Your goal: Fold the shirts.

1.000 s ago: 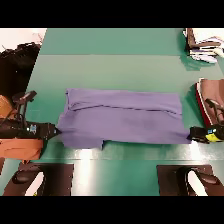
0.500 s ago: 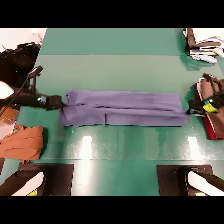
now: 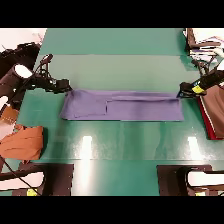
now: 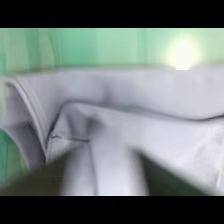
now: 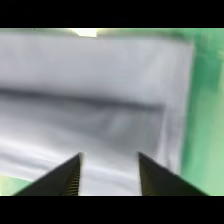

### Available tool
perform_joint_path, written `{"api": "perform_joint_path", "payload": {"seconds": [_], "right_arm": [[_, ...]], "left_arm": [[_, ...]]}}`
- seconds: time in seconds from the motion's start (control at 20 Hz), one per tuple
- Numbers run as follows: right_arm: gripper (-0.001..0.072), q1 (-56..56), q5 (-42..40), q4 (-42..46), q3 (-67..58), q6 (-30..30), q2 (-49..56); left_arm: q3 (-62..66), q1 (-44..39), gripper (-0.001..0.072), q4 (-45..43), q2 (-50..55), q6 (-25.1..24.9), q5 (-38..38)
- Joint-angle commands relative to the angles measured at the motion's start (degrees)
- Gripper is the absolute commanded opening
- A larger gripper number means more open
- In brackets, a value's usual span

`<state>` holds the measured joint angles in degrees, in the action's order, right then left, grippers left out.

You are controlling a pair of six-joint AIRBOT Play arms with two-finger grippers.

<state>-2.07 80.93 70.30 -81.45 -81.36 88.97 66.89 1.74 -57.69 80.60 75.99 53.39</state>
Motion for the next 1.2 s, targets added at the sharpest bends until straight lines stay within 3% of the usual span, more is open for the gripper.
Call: {"api": "perform_joint_path", "payload": {"seconds": [0.0, 0.05, 0.2, 0.25, 0.35, 0.55, 0.8, 0.85, 1.0, 1.15], "right_arm": [[0.0441, -4.04, 0.61, -12.11, -2.58, 4.39, 3.21], [0.0441, -5.51, 1.22, -12.26, -1.84, 4.96, 2.64], [0.0441, -11.47, 1.29, -11.87, 4.76, 8.11, -1.16], [0.0444, -13.66, 1.27, -11.87, 7.34, 9.07, -2.14], [0.0592, -18.32, 0.81, -12.0, 12.17, 9.97, -2.73], [0.0592, -21.94, -0.63, -19.34, 18.73, 16.04, 0.63], [0.0547, -16.13, -2.73, -21.27, 17.53, 16.55, 6.34], [0.0472, -14.75, -2.91, -21.24, 16.5, 16.55, 7.1], [0.0019, -11.78, -2.43, -21.27, 13.03, 18.45, 7.3], [0.0018, -10.47, 0.31, -21.51, 9.9, 18.4, 3.1]], "left_arm": [[1.22, -0.04, 0.0695, 2.6, 1.6, 0.28, -0.85], [1.53, -0.04, 0.0631, 2.73, 1.6, 0.31, 1.11], [1.62, -0.09, 0.011, 4.81, 1.6, 0.02, 6.29], [1.62, -0.11, 0.0027, 5.75, 1.6, -0.02, 7.1], [1.62, -1.33, 0.0026, 7.48, 1.6, 0.0, 7.13], [1.62, -9.92, 0.0025, 7.61, 1.95, 1.14, 3.96], [1.64, -19.37, 0.0025, 8.22, 4.09, 6.16, -4.52], [1.68, -20.98, 0.0025, 8.87, 4.74, 6.16, -5.88], [4.9, -24.55, 0.0025, 8.85, 8.61, 6.32, -6.27], [10.97, -26.67, 0.0024, 9.11, 13.99, 6.8, -4.96]]}}
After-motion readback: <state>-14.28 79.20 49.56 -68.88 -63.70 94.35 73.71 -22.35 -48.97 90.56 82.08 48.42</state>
